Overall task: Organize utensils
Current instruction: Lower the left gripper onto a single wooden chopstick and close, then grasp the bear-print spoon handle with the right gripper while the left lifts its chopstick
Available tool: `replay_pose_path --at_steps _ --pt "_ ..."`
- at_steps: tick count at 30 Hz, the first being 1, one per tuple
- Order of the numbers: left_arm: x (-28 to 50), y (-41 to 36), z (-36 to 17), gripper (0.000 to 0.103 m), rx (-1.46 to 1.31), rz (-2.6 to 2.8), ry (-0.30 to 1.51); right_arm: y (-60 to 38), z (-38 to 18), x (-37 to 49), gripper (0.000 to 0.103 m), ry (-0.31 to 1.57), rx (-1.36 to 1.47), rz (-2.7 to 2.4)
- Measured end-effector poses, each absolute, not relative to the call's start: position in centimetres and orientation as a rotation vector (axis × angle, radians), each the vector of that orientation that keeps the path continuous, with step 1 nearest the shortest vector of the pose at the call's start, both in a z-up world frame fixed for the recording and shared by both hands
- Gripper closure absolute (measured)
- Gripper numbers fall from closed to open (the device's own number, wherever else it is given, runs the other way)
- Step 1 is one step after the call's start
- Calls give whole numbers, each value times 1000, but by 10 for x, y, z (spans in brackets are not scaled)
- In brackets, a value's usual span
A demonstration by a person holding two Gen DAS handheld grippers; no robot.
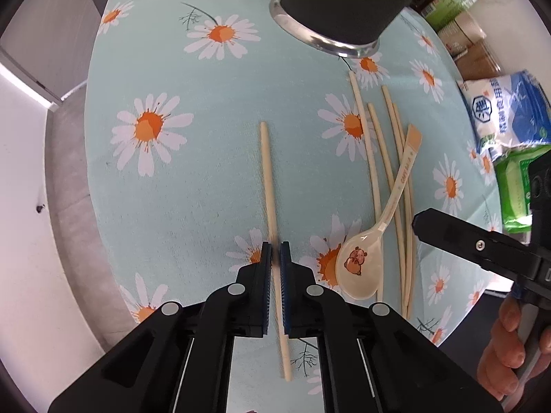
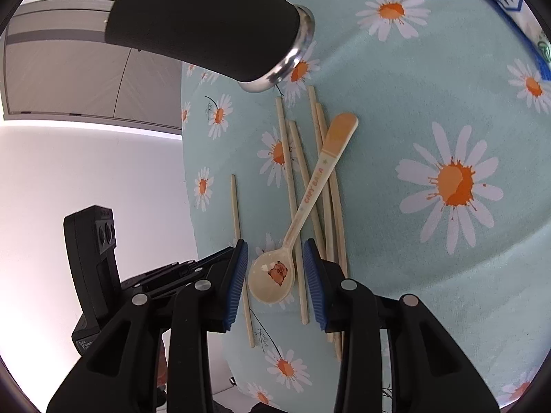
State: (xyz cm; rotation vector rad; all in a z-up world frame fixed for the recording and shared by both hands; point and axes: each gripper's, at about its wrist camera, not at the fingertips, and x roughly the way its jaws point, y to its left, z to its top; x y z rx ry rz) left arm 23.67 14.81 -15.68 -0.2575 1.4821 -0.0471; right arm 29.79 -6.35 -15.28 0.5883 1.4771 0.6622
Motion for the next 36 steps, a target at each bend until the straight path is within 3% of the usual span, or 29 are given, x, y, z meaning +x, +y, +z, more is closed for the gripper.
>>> replay_pose_path --at_steps 16,22,25,36 --pt "231 172 -157 99 -395 -120 1434 -42 -172 306 71 1510 590 618" --pt "229 177 -152 99 -406 -148 1419 -35 -175 311 79 1505 580 599" --pt "231 174 -151 99 -391 -157 1404 -31 -176 311 89 1500 549 582" --pt "230 179 -152 99 -411 -195 1390 -48 -166 297 97 1469 556 598"
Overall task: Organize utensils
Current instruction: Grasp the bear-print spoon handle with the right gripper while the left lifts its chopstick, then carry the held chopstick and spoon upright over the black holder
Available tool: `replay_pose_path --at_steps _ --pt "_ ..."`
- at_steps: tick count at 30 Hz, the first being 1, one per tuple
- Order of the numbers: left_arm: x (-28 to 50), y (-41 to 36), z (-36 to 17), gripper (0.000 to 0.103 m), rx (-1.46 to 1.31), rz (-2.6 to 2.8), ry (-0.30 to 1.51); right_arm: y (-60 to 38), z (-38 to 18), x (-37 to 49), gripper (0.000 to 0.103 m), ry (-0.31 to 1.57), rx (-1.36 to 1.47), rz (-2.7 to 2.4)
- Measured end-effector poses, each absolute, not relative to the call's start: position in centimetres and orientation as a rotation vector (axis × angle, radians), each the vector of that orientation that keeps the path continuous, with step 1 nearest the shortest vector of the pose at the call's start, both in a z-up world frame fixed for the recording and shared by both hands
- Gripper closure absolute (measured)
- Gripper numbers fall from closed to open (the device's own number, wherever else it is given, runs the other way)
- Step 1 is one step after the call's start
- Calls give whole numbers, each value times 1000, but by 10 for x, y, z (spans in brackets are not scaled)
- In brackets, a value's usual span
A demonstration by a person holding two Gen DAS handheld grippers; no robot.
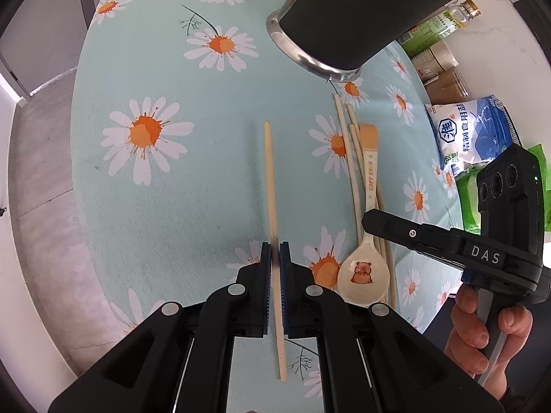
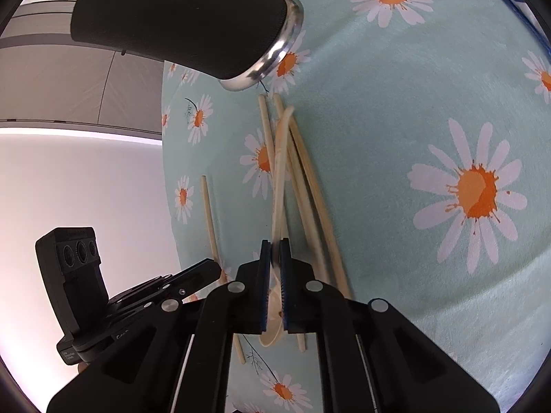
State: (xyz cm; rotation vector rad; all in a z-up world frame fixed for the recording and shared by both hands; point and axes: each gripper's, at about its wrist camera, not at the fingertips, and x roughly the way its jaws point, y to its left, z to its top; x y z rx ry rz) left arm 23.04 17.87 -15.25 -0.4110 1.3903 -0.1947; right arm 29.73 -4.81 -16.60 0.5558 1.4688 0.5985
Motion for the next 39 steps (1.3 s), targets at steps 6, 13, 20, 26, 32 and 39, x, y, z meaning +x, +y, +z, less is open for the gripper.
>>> replay_pose_path --at_steps 6,13,20,26,32,39 --pt "231 181 -151 99 -437 -205 1373 -45 -158 293 97 1457 554 618" --pt "233 181 -138 99 -471 -234 1320 -44 -129 289 97 1376 486 660" --pt "239 178 -104 99 -457 -253 1211 -33 -89 293 97 1221 338 701" --pt "245 178 -69 99 -419 -257 1090 -20 -58 298 97 1114 237 729" --pt "249 180 -34 99 -385 -265 960 -18 -25 301 97 980 178 745" --pt "264 181 -11 99 -406 -292 884 -12 -3 318 97 904 142 741"
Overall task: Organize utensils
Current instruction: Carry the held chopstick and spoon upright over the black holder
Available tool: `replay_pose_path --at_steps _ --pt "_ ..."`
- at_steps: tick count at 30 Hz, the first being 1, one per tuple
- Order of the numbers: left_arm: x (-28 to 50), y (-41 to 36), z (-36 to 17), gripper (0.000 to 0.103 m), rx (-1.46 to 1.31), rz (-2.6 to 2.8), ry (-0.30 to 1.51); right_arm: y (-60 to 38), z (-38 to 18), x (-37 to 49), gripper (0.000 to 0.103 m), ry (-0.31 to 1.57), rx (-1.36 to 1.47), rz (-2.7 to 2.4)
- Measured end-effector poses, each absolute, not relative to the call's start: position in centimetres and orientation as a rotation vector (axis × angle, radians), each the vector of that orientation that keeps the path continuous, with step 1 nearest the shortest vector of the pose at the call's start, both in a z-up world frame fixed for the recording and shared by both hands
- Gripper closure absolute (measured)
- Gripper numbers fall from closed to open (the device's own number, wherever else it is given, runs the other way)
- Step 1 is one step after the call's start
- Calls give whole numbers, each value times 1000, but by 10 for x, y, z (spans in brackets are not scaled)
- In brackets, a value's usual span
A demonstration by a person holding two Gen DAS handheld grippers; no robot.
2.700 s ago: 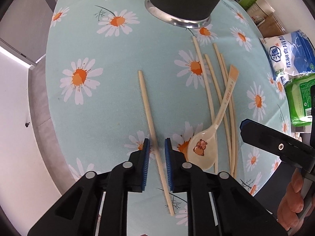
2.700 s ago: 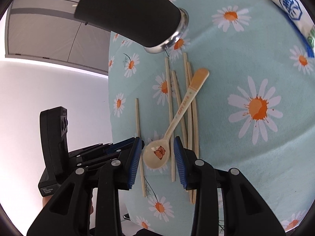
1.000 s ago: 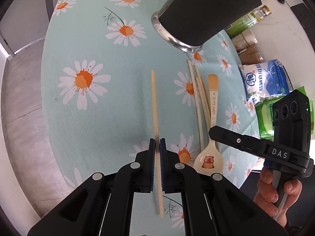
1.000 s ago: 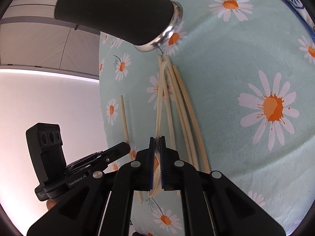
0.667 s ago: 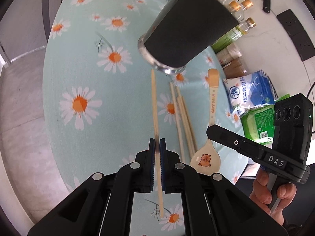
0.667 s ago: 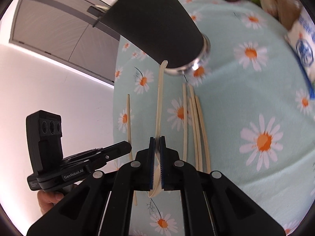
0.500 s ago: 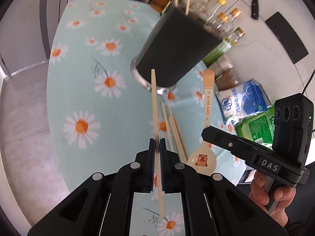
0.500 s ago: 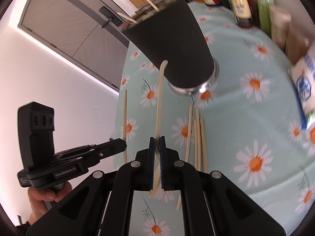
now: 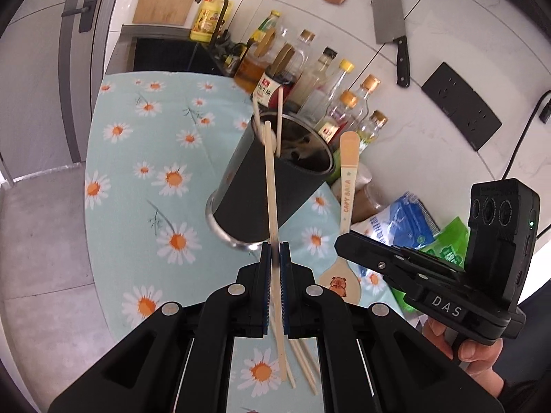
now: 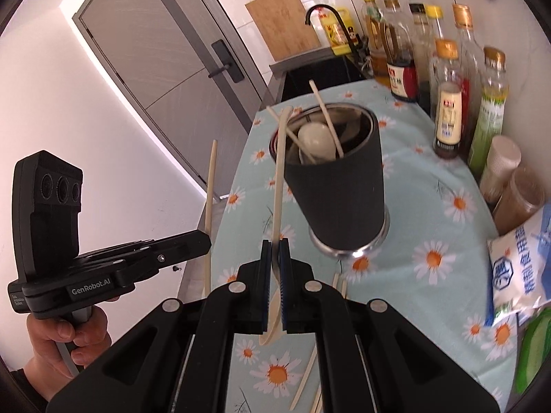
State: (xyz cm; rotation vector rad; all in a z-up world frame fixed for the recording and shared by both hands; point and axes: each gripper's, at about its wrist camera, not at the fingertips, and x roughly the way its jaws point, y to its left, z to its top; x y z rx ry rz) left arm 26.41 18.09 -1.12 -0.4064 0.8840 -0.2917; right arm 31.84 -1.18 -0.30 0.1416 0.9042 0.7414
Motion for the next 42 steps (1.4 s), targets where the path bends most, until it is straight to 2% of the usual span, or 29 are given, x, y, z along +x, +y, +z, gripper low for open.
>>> replay_pose_path --at_steps 9,15,24,42 --pt "284 181 16 99 -419 -327 763 -14 31 337 97 758 115 719" --pt "298 181 43 99 -404 -334 617 -9 49 353 97 662 90 693" --pt "318 177 65 99 -349 -323 494 2 61 375 97 598 69 685" --pt "345 171 72 99 -294 -294 394 3 52 414 97 561 66 622"
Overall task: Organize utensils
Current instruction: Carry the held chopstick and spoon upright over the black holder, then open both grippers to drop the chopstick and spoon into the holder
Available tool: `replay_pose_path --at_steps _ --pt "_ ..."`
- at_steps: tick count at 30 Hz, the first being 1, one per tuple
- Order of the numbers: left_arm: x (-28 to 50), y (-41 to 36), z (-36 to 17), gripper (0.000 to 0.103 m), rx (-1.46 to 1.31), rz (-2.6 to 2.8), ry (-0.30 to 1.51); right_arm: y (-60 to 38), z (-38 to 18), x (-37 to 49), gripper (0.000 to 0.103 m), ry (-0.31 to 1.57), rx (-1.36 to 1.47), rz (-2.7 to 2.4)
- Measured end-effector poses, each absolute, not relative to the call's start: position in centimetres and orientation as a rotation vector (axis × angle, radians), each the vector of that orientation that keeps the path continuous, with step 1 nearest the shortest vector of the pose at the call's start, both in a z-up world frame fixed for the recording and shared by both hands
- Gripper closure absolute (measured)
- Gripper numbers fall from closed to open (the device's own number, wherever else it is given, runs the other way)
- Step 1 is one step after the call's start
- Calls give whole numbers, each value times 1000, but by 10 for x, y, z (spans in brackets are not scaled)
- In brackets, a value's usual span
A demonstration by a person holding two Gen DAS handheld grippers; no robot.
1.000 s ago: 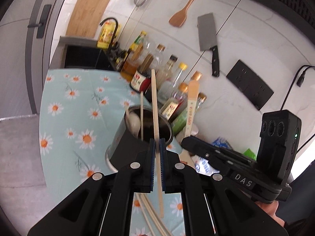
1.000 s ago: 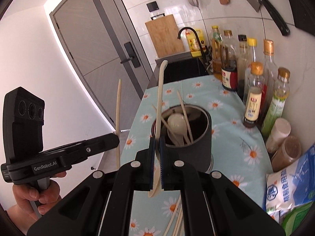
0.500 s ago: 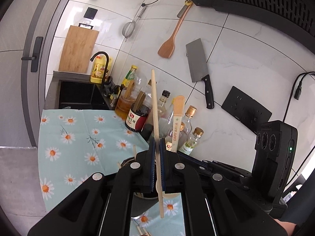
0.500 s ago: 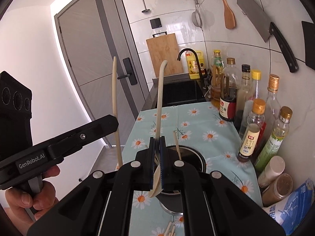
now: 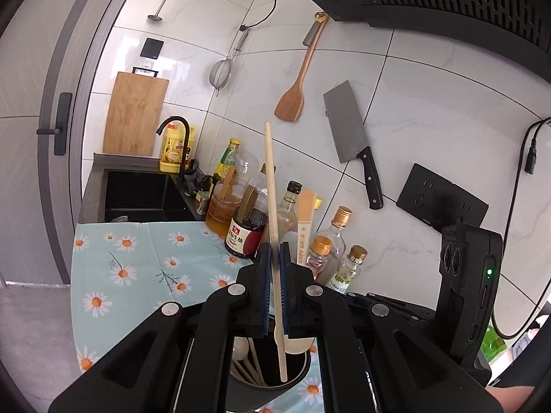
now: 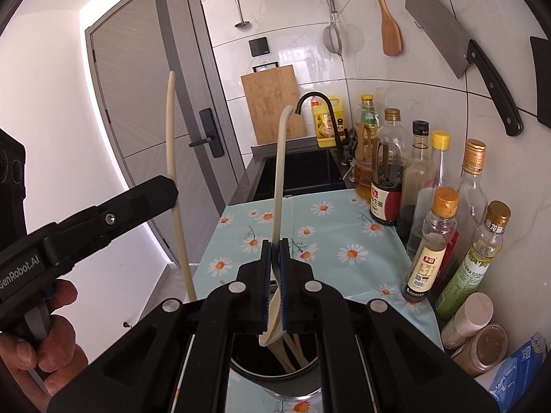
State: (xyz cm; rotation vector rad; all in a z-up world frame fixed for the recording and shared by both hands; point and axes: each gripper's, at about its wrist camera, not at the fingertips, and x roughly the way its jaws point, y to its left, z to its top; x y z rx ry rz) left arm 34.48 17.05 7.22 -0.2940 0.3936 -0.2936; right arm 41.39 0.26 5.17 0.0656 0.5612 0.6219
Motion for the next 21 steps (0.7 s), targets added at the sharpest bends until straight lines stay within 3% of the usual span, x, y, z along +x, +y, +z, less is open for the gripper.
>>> replay_pose_path --at_steps 21 --pt "368 164 35 99 -297 -264 454 5 17 427 97 614 63 581"
